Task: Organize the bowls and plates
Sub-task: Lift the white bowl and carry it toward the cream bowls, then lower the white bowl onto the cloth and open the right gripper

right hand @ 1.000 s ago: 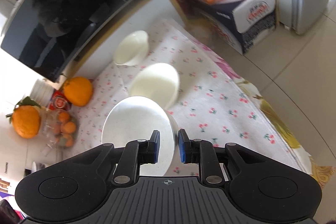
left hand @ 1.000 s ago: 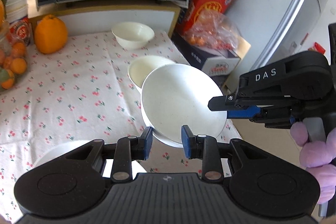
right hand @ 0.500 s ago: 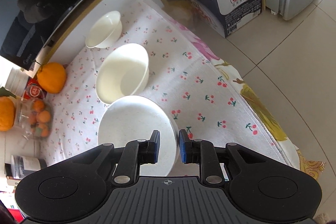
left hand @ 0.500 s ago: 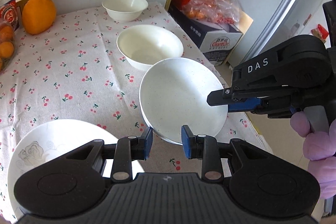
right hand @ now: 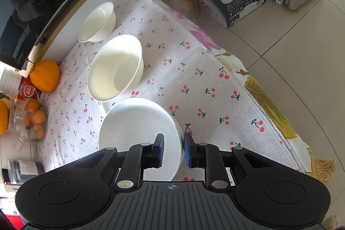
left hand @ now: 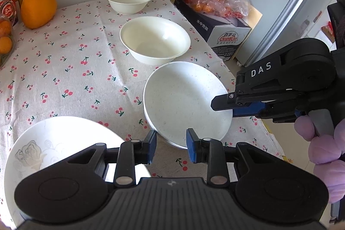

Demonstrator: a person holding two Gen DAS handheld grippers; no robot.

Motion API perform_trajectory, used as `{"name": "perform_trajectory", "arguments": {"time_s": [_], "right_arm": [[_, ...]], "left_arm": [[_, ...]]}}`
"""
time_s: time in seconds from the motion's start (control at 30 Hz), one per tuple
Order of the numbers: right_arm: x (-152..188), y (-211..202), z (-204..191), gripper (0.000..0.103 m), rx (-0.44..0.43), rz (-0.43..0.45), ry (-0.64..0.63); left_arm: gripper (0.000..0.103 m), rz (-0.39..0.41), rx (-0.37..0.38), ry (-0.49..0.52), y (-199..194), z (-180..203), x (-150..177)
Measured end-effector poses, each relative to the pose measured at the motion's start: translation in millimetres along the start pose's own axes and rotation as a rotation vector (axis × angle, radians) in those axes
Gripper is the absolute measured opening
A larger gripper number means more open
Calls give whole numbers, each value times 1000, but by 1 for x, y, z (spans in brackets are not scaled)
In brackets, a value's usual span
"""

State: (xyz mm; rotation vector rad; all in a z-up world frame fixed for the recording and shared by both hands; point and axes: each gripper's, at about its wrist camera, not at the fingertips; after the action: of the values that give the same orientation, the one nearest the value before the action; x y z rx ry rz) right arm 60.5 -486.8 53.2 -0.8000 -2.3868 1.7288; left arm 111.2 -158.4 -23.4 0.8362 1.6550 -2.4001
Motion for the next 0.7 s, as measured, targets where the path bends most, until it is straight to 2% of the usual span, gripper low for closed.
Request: {"name": "perform_trajectory", "arguments": {"time_s": [0.17,0.37,0.47,0.57,0.6,0.67,0.7], "right_arm": [[0,1,0,21,-3,-1,3],[-1,-1,1,22,-24,-3,10],[-2,-1,2,28,-40,-7,12],[-2,-3,1,34,-56,-7,15],[-2,-4,0,40,-61,-6,14],[-3,-6,0,50,-68,1,13],[-3,-7,-1,51,-71,4,11]], "left_arm": [[27,0,3,1,0,1,0],[32,-3,6,0,-1,0,0],[36,4,12,2,-2,0,-1],[48,11,19,5,-4,1,-2],[56,12,24,7,-5,1,-2],[61,17,25,11,-6,2,-2],[64,18,25,15,-7,2,-2]]}}
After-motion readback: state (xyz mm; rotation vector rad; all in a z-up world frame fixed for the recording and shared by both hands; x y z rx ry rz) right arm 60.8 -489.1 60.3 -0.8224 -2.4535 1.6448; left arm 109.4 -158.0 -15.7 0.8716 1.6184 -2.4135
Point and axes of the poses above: each gripper's, at about its wrist camera, not at the fingertips, and y roughly the way its jaws point, z to its right, x to its underside, and after that the axes turned 4 degrees about -y, right-handed
